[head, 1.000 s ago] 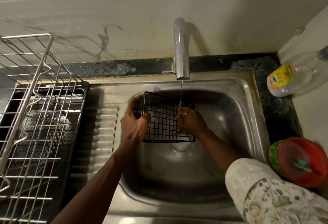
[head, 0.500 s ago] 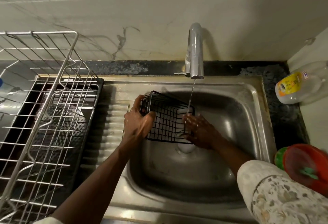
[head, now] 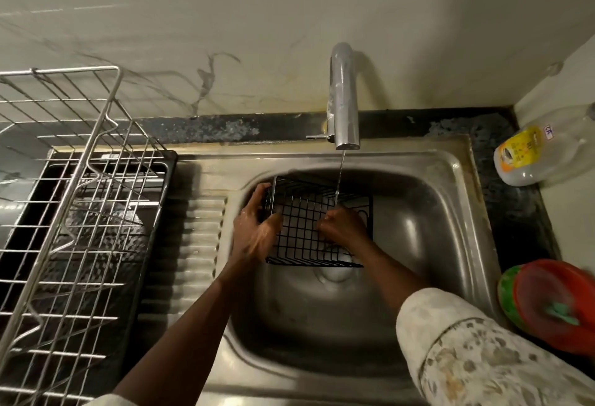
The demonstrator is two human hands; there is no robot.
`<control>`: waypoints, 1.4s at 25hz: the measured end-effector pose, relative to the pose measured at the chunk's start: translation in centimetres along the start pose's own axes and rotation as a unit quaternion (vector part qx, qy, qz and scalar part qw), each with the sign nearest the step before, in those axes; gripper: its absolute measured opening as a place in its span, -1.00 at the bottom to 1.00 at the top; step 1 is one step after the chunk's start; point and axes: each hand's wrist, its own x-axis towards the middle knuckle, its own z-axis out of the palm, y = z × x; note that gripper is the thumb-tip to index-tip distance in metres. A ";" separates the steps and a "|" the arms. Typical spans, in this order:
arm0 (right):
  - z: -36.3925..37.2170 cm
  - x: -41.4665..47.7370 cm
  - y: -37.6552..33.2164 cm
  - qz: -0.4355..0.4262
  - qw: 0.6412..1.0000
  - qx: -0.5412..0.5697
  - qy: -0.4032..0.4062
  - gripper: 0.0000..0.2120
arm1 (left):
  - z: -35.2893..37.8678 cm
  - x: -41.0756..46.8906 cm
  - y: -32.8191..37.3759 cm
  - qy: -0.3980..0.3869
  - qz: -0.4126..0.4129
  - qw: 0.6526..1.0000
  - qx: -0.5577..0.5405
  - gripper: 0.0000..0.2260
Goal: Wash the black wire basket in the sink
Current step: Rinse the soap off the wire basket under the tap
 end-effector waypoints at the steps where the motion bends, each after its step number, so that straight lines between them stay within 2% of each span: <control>1: -0.4 0.2 -0.3 0.025 1.000 -0.003 -0.012 -0.72 | 0.3 0.2 -0.2 -0.004 -0.019 1.000 -0.005 -0.49; 3: -1.1 0.5 -0.2 0.042 0.998 0.035 -0.007 -0.73 | 0.9 0.8 -0.5 0.002 -0.056 0.998 -0.022 -0.52; 6: -1.1 0.8 1.5 0.036 0.995 0.091 0.026 -0.69 | 1.8 1.4 -0.7 -0.010 -0.094 0.995 -0.018 -0.42; 9: -0.5 -0.3 0.9 -0.008 0.994 0.107 0.030 -0.62 | 2.9 1.6 -1.0 -0.026 -0.107 0.994 -0.028 -0.44; 11: -1.2 -0.5 -1.0 -0.002 0.976 0.216 -0.014 -0.73 | 3.1 1.6 -1.1 -0.020 -0.110 0.993 -0.040 -0.46; 13: -3.0 0.0 -2.2 0.031 0.942 0.322 -0.095 -0.78 | 3.1 1.6 -1.0 -0.016 -0.115 0.993 -0.029 -0.44; 15: -4.3 0.3 -2.4 0.048 0.922 0.360 -0.134 -0.76 | 3.1 1.5 -0.9 -0.018 -0.124 0.992 -0.008 -0.43; 16: -4.2 0.3 -2.4 0.063 0.919 0.368 -0.125 -0.75 | 3.2 1.5 -0.8 -0.021 -0.137 0.990 -0.009 -0.41; 17: -3.8 0.0 -2.6 0.072 0.924 0.362 -0.095 -0.74 | 3.3 1.7 -0.7 -0.022 -0.156 0.987 -0.015 -0.39; 18: -3.2 -0.3 -2.6 0.061 0.944 0.320 -0.043 -0.73 | 3.4 1.7 -0.6 -0.022 -0.174 0.984 -0.022 -0.38; 20: -1.8 -0.7 -2.5 -0.046 0.982 0.164 0.083 -0.74 | 3.5 1.4 -0.2 -0.014 -0.206 0.978 -0.023 -0.35; 21: -1.9 -1.0 -2.8 -0.107 0.981 0.112 0.116 -0.76 | 3.4 1.3 0.0 -0.014 -0.218 0.976 -0.017 -0.35; 23: -3.4 -1.5 -4.0 -0.199 0.972 0.074 0.104 -0.75 | 3.5 0.9 0.6 -0.023 -0.237 0.971 -0.010 -0.38; 25: -5.5 -2.1 -5.6 -0.238 0.965 0.093 0.061 -0.77 | 4.0 0.6 1.3 -0.029 -0.252 0.967 -0.011 -0.46; 28: -7.3 -2.0 -5.5 -0.158 0.961 0.227 0.030 -0.87 | 4.8 0.3 2.4 -0.011 -0.282 0.959 -0.025 -0.72; 30: -7.5 -1.7 -2.8 -0.097 0.973 0.207 0.017 -0.91 | 5.0 0.0 3.0 0.002 -0.292 0.956 -0.033 -0.85; 32: -7.9 -1.9 0.5 -0.050 0.987 0.151 0.004 -0.89 | 4.7 0.1 3.1 0.019 -0.316 0.948 -0.032 -0.81; 35: -8.4 -2.5 2.8 0.039 0.996 0.066 0.035 -0.65 | 4.6 0.9 3.1 0.014 -0.376 0.925 -0.046 -0.62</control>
